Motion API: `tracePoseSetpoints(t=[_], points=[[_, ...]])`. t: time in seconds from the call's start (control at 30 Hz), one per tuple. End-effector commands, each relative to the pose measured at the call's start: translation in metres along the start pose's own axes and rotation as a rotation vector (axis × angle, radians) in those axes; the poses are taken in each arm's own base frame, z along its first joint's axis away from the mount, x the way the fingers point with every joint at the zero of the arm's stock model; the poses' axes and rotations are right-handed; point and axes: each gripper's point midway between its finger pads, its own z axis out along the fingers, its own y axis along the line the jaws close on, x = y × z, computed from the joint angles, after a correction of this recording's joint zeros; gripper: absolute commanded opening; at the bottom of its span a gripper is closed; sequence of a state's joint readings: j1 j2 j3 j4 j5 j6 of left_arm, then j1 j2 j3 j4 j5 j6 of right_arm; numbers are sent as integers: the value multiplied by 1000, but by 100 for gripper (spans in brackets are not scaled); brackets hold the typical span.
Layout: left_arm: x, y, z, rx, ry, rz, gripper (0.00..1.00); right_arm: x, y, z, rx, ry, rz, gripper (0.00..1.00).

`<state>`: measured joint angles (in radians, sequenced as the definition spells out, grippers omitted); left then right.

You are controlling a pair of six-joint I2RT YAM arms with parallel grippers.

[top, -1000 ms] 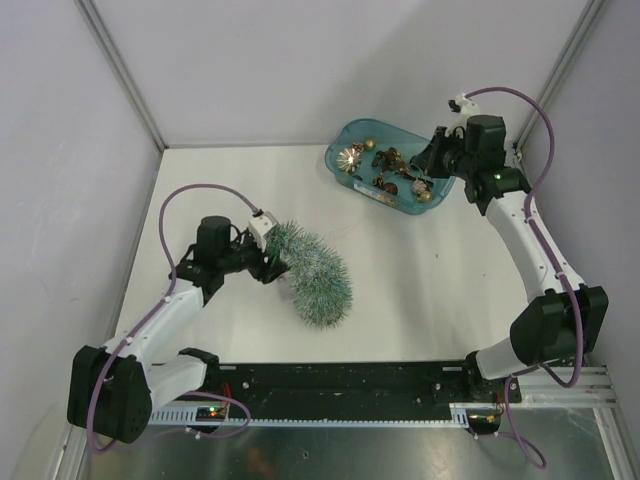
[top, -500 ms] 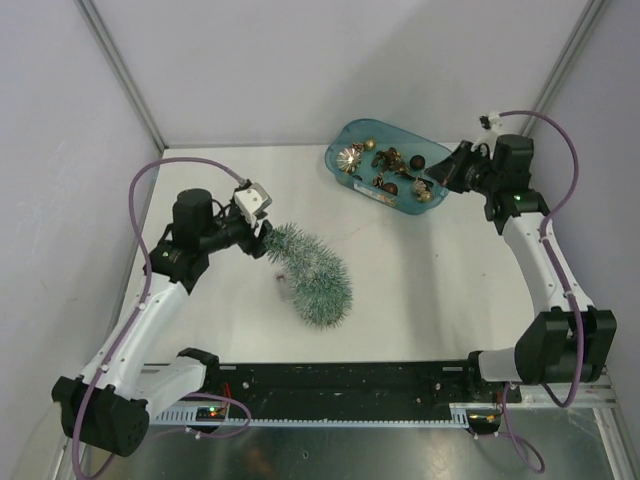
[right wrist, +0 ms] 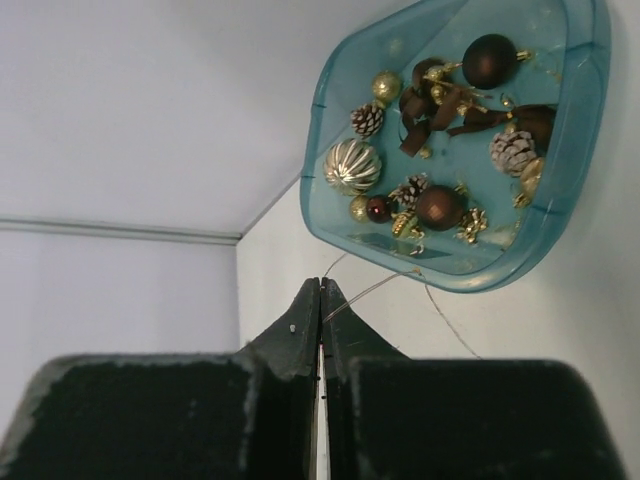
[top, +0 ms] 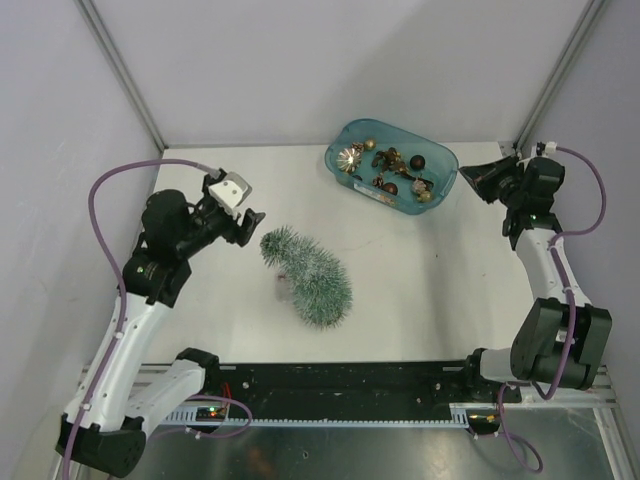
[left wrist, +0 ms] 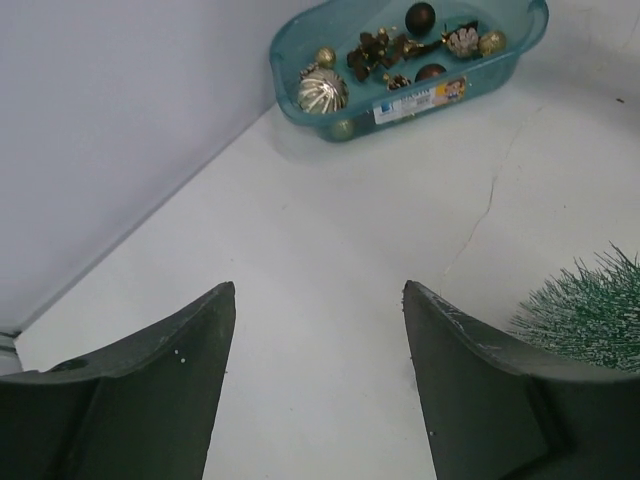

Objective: Decorate the small christmas tree

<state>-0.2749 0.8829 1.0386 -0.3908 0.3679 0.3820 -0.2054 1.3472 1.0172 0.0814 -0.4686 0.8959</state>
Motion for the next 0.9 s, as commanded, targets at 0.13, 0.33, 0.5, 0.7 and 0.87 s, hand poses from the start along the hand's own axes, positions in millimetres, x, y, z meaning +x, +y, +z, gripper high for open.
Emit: tracePoseSetpoints(t=[0.13,0.33,0.5,0.7,0.87], points=[[-58,16,-30,-84,-133,45,74,-20,15,-14,-94,-61,90,0],[-75,15,-41,-85,-179,58,77,-6,61,-38,-327,26,74,0],[-75,13,-47,-89,-191,79,79,27,111,-88,-508,118,-18,0],[-113,1,-70,-40,-303,129,82,66,157,-167,-633,168,-192,0],[-145,-37,-99,135,-433,186,83,101,164,-211,-653,189,-269,0]])
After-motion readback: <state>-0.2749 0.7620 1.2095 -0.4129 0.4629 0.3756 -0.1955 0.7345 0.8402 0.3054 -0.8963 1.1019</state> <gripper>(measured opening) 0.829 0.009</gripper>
